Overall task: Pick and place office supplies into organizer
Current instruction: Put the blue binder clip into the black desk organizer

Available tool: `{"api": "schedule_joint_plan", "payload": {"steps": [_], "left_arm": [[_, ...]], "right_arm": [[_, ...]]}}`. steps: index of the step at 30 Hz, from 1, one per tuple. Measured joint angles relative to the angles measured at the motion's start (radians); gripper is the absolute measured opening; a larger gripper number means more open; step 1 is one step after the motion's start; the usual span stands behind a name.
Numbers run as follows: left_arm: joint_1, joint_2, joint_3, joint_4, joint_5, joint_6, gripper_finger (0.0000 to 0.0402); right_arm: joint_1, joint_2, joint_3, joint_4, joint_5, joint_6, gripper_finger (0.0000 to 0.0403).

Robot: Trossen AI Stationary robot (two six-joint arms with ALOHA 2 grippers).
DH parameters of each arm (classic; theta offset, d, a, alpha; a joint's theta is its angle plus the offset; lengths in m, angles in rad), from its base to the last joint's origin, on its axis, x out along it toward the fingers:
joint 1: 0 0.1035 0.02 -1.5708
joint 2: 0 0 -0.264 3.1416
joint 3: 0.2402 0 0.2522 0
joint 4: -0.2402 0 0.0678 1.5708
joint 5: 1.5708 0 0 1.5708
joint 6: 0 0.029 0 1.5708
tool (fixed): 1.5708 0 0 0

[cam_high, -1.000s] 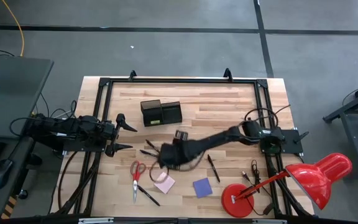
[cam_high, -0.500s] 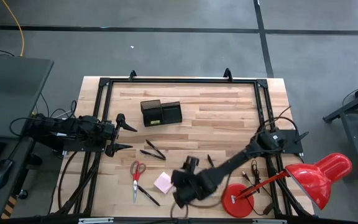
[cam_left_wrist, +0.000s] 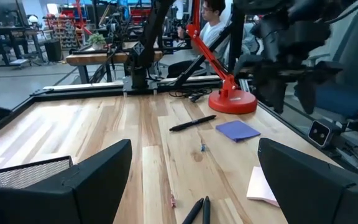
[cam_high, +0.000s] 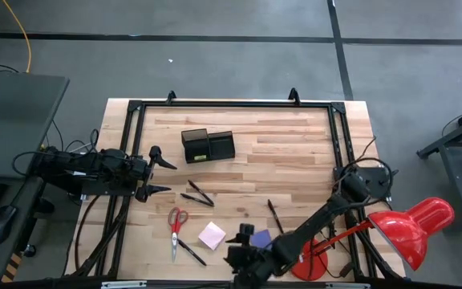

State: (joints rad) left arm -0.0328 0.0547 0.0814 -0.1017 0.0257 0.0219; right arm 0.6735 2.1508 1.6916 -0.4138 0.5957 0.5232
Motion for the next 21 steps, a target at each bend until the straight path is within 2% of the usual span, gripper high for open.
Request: {"api": "schedule_joint_plan", "payload": {"steps": [4, 8, 12, 16, 21], "left_arm": [[0.0, 0.0, 0.0, 0.0, 0.0, 0.0, 0.0335], [0.0, 0.0, 0.0, -0.007, 0.0, 0.0, 0.0335], [0.0, 0.0, 0.0, -0.011, 0.0, 0.0, 0.0335], [0.0, 0.001, 0.0, -0.015, 0.0, -0.001, 0.0335], [0.0, 0.002, 0.0, -0.031, 0.0, -0.008, 0.0335]], "right_arm": [[-0.01, -0.117, -0.207, 0.126, -0.02, 0.026, 0.0238], [-0.012, -0.263, -0.432, 0.205, 0.038, 0.147, 0.0238], [-0.025, -0.345, -0.622, 0.292, 0.102, 0.257, 0.0238], [-0.054, -0.355, -0.729, 0.357, 0.127, 0.31, 0.0238], [-0.097, -0.355, -0.793, 0.365, 0.075, 0.368, 0.0238]]}}
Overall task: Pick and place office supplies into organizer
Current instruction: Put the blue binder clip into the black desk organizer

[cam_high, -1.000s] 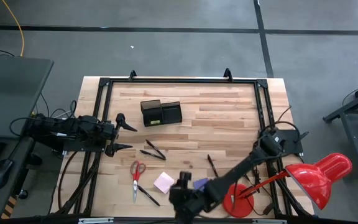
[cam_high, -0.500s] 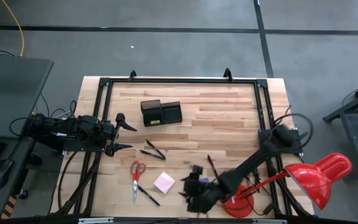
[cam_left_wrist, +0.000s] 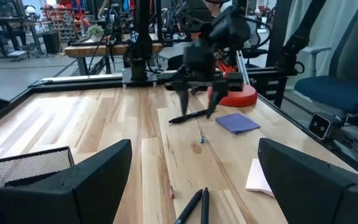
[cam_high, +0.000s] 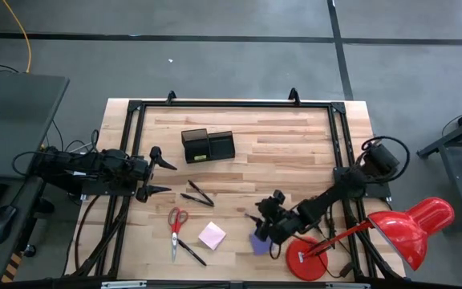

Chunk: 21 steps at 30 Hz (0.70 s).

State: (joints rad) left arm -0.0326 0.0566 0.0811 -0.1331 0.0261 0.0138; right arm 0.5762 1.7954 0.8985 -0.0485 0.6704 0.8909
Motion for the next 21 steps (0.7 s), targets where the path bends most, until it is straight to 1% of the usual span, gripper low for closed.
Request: {"api": "schedule_joint_plan", "payload": {"steps": [6, 12, 17, 21], "left_arm": [[0.0, 0.0, 0.0, -0.008, 0.0, -0.019, 0.0335], [0.0, 0.0, 0.0, -0.02, 0.0, -0.02, 0.0335], [0.0, 0.0, 0.0, -0.021, 0.0, -0.02, 0.0335], [0.0, 0.0, 0.0, -0.021, 0.0, -0.02, 0.0335]], "right_arm": [[-0.032, 0.0, -0.012, 0.007, -0.078, -0.002, 0.0238], [-0.045, 0.004, -0.012, 0.015, -0.078, -0.022, 0.0238], [-0.046, 0.016, -0.012, 0.012, -0.077, -0.083, 0.0238], [-0.046, 0.021, -0.012, 0.033, -0.08, -0.092, 0.0238]]}}
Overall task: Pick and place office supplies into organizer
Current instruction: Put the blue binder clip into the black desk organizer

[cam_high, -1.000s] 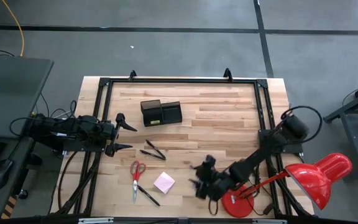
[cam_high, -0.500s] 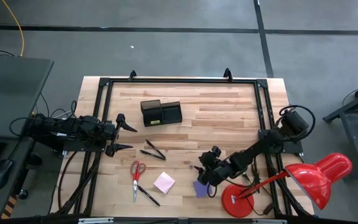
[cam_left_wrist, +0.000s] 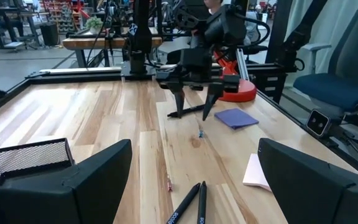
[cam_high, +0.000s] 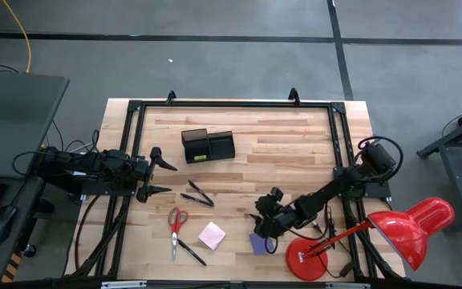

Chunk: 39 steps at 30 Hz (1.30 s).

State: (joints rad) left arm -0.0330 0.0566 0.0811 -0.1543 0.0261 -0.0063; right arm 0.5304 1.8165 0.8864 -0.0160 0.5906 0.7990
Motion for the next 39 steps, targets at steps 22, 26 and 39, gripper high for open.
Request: {"api": "schedule_joint_plan", "payload": {"steps": [22, 26, 39], "left_arm": [[0.0, 0.0, 0.0, -0.005, 0.0, 0.001, 0.0335], [0.0, 0.0, 0.0, -0.005, 0.0, 0.001, 0.0335], [0.0, 0.0, 0.0, -0.006, 0.0, 0.001, 0.0335]], "right_arm": [[0.0, 0.101, 0.0, 0.157, -0.021, -0.067, 0.0238], [0.0, 0.101, 0.0, 0.157, -0.006, -0.067, 0.0235], [0.0, 0.101, 0.0, 0.173, -0.003, -0.075, 0.0176]]}}
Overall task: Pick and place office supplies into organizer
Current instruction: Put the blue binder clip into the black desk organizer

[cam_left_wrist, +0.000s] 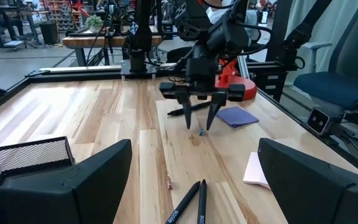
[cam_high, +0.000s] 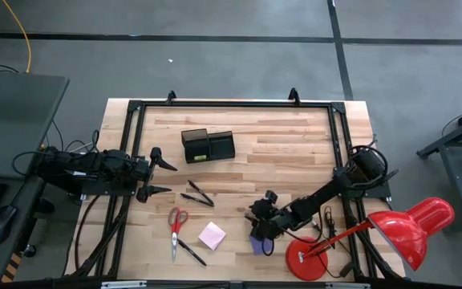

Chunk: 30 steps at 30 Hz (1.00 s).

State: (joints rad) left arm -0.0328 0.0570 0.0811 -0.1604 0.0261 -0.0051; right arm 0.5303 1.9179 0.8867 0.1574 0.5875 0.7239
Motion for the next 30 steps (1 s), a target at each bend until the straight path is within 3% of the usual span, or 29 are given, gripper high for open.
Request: {"api": "schedule_joint_plan", "payload": {"steps": [30], "left_arm": [[0.0, 0.0, 0.0, -0.009, 0.0, 0.0, 0.0335]], "right_arm": [[0.0, 0.0, 0.0, 0.035, -0.02, 0.0, 0.0076]]}}
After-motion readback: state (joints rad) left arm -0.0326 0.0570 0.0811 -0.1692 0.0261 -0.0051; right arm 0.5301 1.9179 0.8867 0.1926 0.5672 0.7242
